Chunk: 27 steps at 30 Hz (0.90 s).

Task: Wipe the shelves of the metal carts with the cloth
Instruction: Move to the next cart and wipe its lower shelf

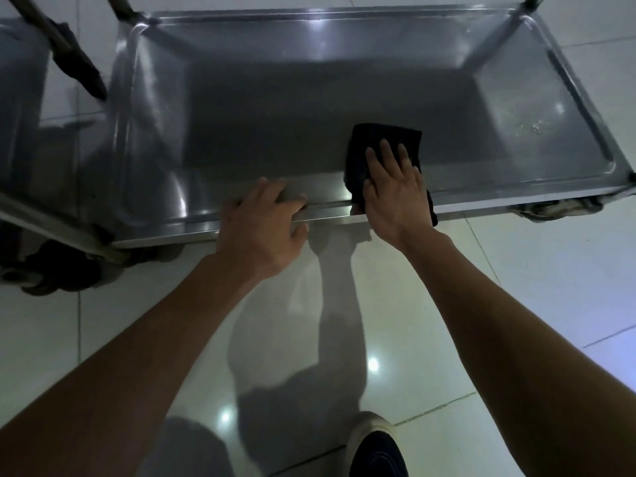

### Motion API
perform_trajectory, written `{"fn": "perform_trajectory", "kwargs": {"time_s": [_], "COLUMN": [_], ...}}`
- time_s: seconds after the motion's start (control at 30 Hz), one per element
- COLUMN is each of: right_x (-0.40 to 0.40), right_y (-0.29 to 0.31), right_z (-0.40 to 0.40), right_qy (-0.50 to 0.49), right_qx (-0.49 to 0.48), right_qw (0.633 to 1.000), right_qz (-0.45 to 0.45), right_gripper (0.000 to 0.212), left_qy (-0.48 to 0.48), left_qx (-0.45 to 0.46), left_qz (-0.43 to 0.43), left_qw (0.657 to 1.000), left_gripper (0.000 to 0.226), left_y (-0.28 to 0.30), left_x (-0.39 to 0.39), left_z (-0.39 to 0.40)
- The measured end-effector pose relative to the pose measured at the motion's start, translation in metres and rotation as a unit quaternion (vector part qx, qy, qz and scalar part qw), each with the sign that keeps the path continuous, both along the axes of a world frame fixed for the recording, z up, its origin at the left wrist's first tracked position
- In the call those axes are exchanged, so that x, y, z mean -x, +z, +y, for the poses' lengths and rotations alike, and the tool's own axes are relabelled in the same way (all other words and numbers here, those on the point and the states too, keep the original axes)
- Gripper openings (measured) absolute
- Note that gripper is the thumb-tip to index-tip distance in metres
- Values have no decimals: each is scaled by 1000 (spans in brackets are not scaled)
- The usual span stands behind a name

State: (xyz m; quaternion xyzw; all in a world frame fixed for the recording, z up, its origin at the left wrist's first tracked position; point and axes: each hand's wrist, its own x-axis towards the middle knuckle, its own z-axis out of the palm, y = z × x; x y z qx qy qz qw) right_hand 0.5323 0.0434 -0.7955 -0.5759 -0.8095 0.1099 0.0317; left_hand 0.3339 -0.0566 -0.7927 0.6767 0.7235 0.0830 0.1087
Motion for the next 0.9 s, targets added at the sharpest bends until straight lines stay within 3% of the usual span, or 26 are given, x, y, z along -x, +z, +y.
{"fn": "perform_trajectory", "kwargs": {"time_s": [0.13,0.23,0.4,0.53,0.9], "right_x": [43,78,139,189,287], "right_y": [-1,-4,-12,-15,-8], "right_z": [-10,-17,-29,-37,-40], "right_qy": [36,58,100,142,270], "right_qx": [4,11,19,24,85], "right_qw": [999,998,995,989,956], "right_qz": [-8,-3,15,36,78], "right_gripper": [56,57,59,58,55], "left_qy": [2,62,144,132,89], "left_qx": [-3,-22,23,29,13], "left_qz": [-29,29,89,97,105], "left_qw": [1000,997,985,986,990], "left_gripper": [44,39,35,32,53], "left_y": [6,11,16,11,-4], "left_x": [33,71,118,127,128], "left_z": [-15,-35,-60,-74,-96]}}
